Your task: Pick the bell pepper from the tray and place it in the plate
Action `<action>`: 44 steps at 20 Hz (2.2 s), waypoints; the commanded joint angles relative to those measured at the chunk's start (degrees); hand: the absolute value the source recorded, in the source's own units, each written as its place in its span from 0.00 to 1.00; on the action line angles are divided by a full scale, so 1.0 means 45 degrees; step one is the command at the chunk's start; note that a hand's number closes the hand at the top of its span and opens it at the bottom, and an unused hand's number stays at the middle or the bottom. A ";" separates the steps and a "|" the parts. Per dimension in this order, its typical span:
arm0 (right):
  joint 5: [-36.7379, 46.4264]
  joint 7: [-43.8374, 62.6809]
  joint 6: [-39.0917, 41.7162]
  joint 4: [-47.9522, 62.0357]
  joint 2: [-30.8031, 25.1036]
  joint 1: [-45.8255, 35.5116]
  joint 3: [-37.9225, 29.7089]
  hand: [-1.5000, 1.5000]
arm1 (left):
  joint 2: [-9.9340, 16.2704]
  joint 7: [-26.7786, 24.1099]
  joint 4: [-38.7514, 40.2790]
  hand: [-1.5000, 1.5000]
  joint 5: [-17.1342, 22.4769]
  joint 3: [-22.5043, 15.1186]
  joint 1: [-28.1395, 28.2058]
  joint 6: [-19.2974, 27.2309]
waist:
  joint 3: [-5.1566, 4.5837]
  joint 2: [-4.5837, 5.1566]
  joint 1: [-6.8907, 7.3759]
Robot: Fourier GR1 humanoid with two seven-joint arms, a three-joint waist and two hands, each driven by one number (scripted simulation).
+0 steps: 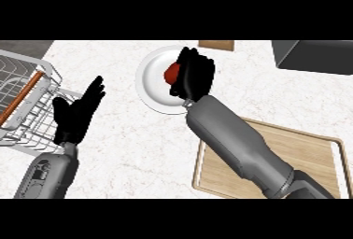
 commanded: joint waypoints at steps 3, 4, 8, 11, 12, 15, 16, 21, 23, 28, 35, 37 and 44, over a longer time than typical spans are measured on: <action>-0.2890 -0.0562 -0.1247 0.0807 0.0062 0.0585 -0.0468 1.00 | 0.0260 0.0098 0.0167 0.50 0.0255 0.0466 -0.0382 -0.0115 | 0.0033 0.0069 -0.0146; -0.3656 -0.0832 -0.0919 0.0768 0.0062 0.0418 -0.0913 1.00 | -0.0049 0.0179 -0.0111 0.50 0.0121 0.0115 -0.0152 0.0015 | 0.0042 0.0045 -0.0112; -0.5039 -0.3503 -0.0750 0.1678 0.0063 0.0422 -0.0313 0.00 | 0.0043 0.0162 -0.0210 0.50 -0.0052 0.0195 0.0019 0.0174 | 0.0038 0.0024 -0.0169; -0.5133 -0.4717 -0.1833 0.2202 0.0063 0.0186 -0.0199 0.00 | -0.0046 0.0419 -0.0006 0.50 -0.0017 0.0357 -0.0443 0.0351 | 0.0035 0.0001 -0.0394; -0.5108 -0.5002 -0.1922 0.2260 0.0063 -0.0237 -0.0229 0.00 | -0.0146 0.0369 -0.0240 0.50 -0.0193 0.0009 -0.0285 0.0275 | 0.0037 -0.0007 -0.0342; -0.5233 -0.6265 -0.3541 0.1673 0.0063 -0.0219 -0.0318 0.00 | -0.0067 0.0417 -0.0481 0.50 0.0052 0.0193 0.0059 0.0178 | 0.0047 -0.0017 -0.0220; -0.5688 -0.6536 -0.3366 0.0786 0.0063 -0.0409 -0.0321 0.00 | 0.0114 0.0452 -0.0605 0.50 0.0176 0.0228 0.0320 -0.0080 | 0.0047 -0.0102 -0.0256; -0.7639 -0.7229 -0.4503 -0.0749 0.0063 -0.0623 -0.0145 0.00 | 0.0138 0.0080 -0.0299 0.50 0.0125 0.0422 0.0303 -0.0027 | 0.0030 -0.0129 -0.0332; -0.8696 -0.7795 -0.4971 -0.1142 0.0062 0.0095 -0.0575 0.00 | -0.0022 0.0591 -0.0390 0.50 -0.0012 0.0225 -0.0075 0.0150 | 0.0042 -0.0123 -0.0552; -1.2059 -0.8959 -0.3608 -0.2610 0.0063 0.0720 -0.1255 0.00 | 0.0214 0.0339 -0.0176 0.50 0.0275 0.0673 0.0194 -0.0059 | 0.0043 -0.0100 -0.0600; -1.4483 -1.3379 -0.2214 -0.0619 0.0064 0.1212 -0.1844 0.00 | -0.0063 0.0092 -0.0737 0.50 -0.0208 0.0434 0.1177 0.0283 | 0.0030 -0.0204 -0.0935; -1.5119 -1.4232 -0.2556 -0.0802 0.0064 0.1911 -0.1069 0.00 | -0.0083 0.0069 -0.0472 0.50 -0.0423 0.0505 0.0766 0.0439 | 0.0027 -0.0230 -0.1039; -1.4961 -1.5548 -0.0759 0.1227 -0.0383 0.1134 -0.3322 0.00 | 0.0335 0.0452 -0.1001 0.50 0.0111 0.1141 0.1169 -0.0171 | 0.0024 -0.0280 -0.1266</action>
